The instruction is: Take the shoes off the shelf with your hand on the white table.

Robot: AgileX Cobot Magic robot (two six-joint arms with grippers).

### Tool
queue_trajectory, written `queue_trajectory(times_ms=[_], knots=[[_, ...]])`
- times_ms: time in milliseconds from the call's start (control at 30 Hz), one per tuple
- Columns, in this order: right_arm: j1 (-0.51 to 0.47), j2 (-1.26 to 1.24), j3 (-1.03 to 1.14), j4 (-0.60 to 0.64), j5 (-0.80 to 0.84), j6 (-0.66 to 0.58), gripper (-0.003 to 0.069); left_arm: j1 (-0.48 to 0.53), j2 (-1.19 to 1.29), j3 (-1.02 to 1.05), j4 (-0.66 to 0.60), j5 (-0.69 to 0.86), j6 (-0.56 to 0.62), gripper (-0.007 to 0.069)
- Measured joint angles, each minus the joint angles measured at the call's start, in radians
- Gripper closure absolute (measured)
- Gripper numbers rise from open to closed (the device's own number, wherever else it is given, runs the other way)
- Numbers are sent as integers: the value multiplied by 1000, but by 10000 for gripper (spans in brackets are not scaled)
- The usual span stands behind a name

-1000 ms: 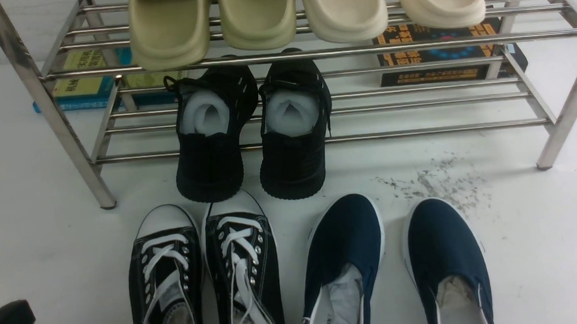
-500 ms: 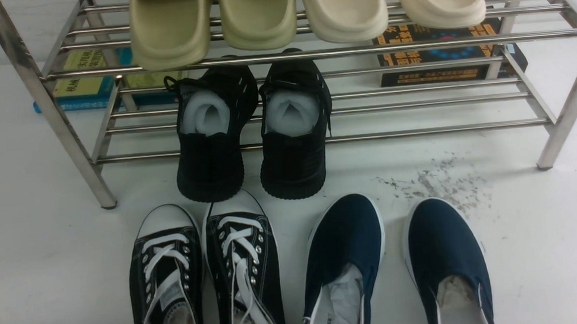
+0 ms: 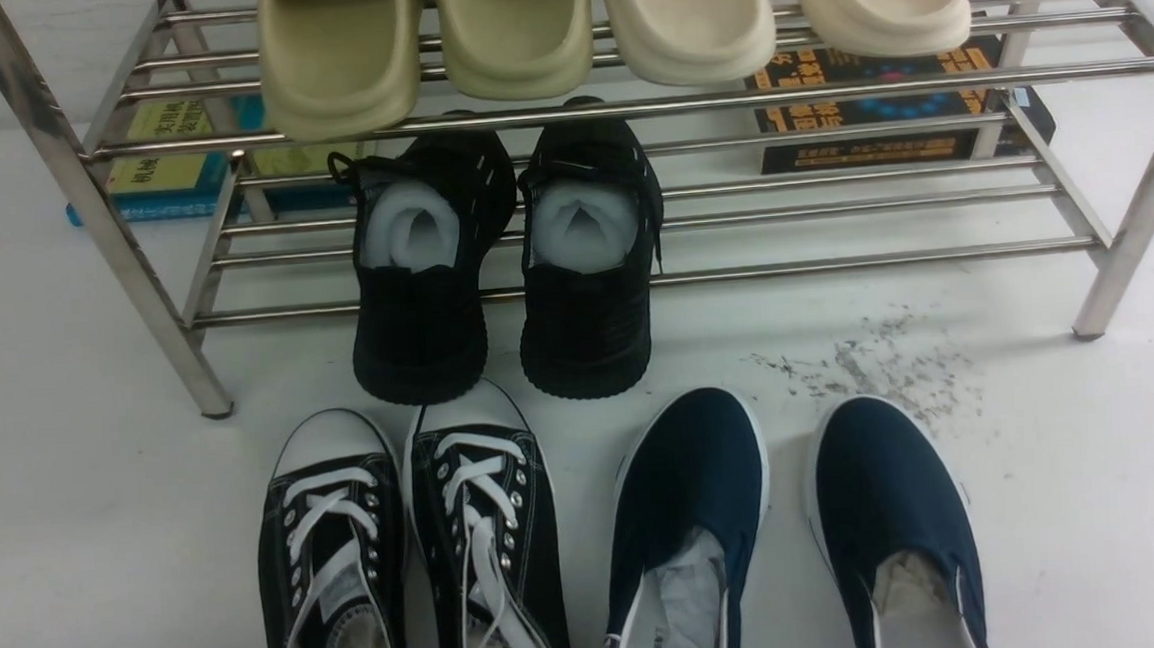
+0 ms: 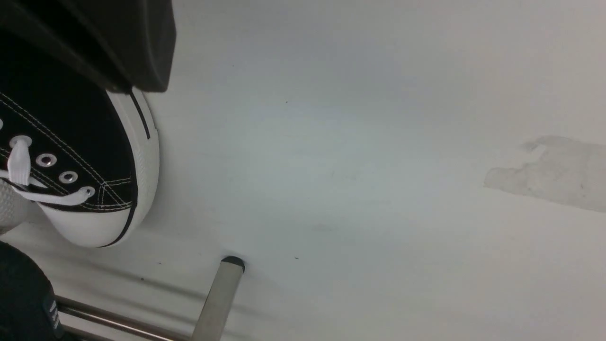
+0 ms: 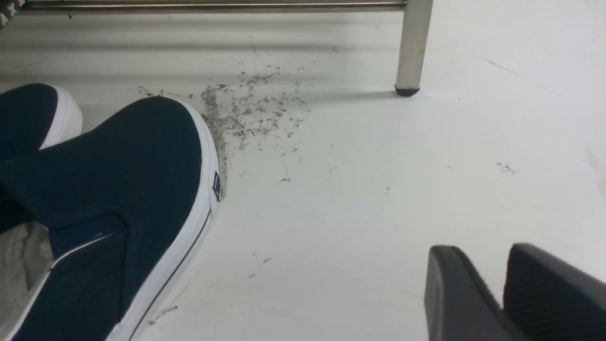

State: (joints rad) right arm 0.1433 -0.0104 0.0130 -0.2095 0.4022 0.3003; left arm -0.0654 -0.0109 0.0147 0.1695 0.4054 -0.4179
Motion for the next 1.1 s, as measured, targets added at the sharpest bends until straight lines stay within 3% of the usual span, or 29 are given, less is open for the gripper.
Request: queue_trajectory(times_ms=[1100], knots=[[0, 0, 0, -1, 0, 0, 441, 0, 0, 0, -3, 2, 1, 540]])
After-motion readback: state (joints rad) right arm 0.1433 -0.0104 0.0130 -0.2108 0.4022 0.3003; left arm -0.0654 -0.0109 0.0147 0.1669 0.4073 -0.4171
